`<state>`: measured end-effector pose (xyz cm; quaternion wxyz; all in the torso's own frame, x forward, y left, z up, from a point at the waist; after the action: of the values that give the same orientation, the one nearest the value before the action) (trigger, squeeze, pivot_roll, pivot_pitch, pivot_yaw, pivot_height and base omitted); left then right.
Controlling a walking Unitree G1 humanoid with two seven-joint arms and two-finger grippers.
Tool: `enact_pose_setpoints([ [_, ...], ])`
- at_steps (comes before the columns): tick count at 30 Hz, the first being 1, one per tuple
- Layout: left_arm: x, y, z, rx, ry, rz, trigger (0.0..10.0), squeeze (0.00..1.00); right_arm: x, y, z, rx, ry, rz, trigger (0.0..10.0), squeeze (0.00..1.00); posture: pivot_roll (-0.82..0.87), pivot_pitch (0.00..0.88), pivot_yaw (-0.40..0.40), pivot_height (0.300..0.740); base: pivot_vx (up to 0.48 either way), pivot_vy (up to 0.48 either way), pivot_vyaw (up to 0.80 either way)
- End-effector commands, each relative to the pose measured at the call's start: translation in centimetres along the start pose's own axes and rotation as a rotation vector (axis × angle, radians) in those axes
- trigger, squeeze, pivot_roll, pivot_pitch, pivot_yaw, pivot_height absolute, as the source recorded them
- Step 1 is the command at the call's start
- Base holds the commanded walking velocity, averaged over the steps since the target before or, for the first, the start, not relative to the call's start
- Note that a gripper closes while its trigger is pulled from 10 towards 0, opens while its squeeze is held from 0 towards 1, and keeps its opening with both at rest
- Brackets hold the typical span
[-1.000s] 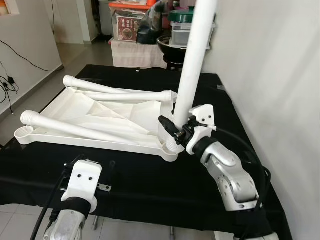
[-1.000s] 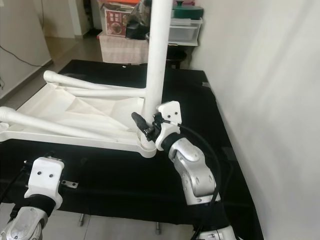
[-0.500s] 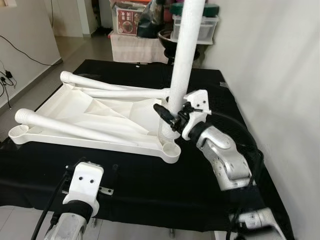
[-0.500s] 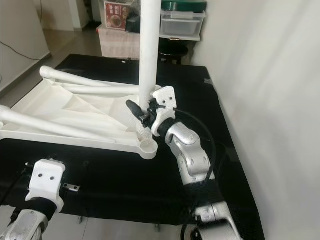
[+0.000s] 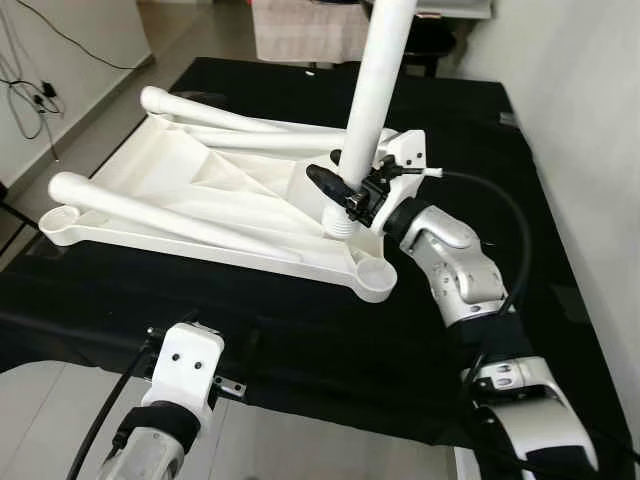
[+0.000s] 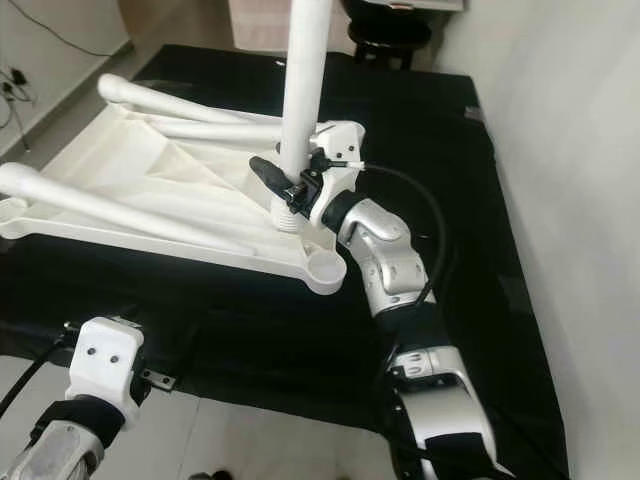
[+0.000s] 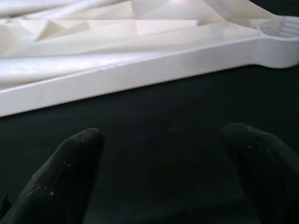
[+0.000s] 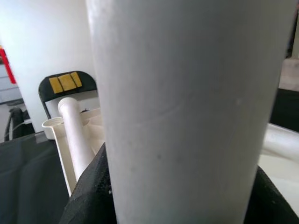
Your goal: Building children table
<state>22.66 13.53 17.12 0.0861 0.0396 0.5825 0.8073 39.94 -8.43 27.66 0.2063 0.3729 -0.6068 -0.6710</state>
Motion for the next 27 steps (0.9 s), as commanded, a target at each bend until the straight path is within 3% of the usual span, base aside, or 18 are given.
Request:
enact_pose_setpoints([
  [1, 0.3, -0.1, -0.3, 0.005, -0.027, 0.014, 10.0, 0.0, -0.1, 0.2, 0.3, 0.001, 0.037, -0.017, 10.0, 0.0, 0.07, 0.332, -0.027, 0.74, 0.0, 0.0, 0.0],
  [4, 0.5, 0.0, -0.5, 0.012, -0.04, 0.015, 10.0, 0.0, 0.2, 0.0, 0.1, 0.004, 0.056, 0.002, 10.0, 0.0, 0.07, 0.343, -0.023, 0.74, 0.0, 0.0, 0.0],
  [10, 1.7, 0.3, -1.2, 0.039, -0.095, 0.024, 10.0, 0.0, 4.2, 0.7, 0.6, -0.047, 0.323, 0.026, 10.0, 0.0, 0.07, 0.38, -0.01, 0.74, 0.0, 0.0, 0.0],
  [15, 2.1, 0.4, -1.4, 0.049, -0.116, 0.026, 10.0, 0.0, 5.0, 0.4, 0.7, -0.044, 0.368, 0.055, 10.0, 0.0, 0.07, 0.388, -0.001, 0.74, 0.0, 0.0, 0.0],
  [16, 2.5, 0.5, -1.5, 0.051, -0.123, 0.032, 10.0, 0.0, 5.9, -0.1, 0.7, -0.031, 0.395, 0.092, 10.0, 0.0, 0.08, 0.391, 0.006, 0.74, 0.0, 0.0, 0.0],
  [23, 3.1, 0.4, -1.4, 0.047, -0.128, 0.047, 10.0, 0.0, 6.7, -1.0, 1.1, 0.01, 0.427, 0.144, 10.0, 0.0, 0.08, 0.392, 0.015, 0.74, 0.0, 0.0, 0.0],
  [27, 3.1, 0.4, -1.4, 0.046, -0.134, 0.048, 10.0, 0.0, 6.2, -1.3, 1.1, 0.051, 0.408, 0.157, 10.0, 0.0, 0.08, 0.393, 0.016, 0.74, 0.0, 0.0, 0.0],
])
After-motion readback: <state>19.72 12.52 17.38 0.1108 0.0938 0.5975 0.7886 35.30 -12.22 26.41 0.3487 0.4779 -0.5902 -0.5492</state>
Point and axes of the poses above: a point about 5 cm out from each wrist's last joint towards the gripper, its own x axis pointing back from the gripper into the wrist, its own y axis along the axis of the wrist's last joint, z = x × y, the point moved 4 cm from there along -x, pointing out of the wrist towards the gripper, and after that the axes turned 7 degrees about -x, right-handed, at the moved point
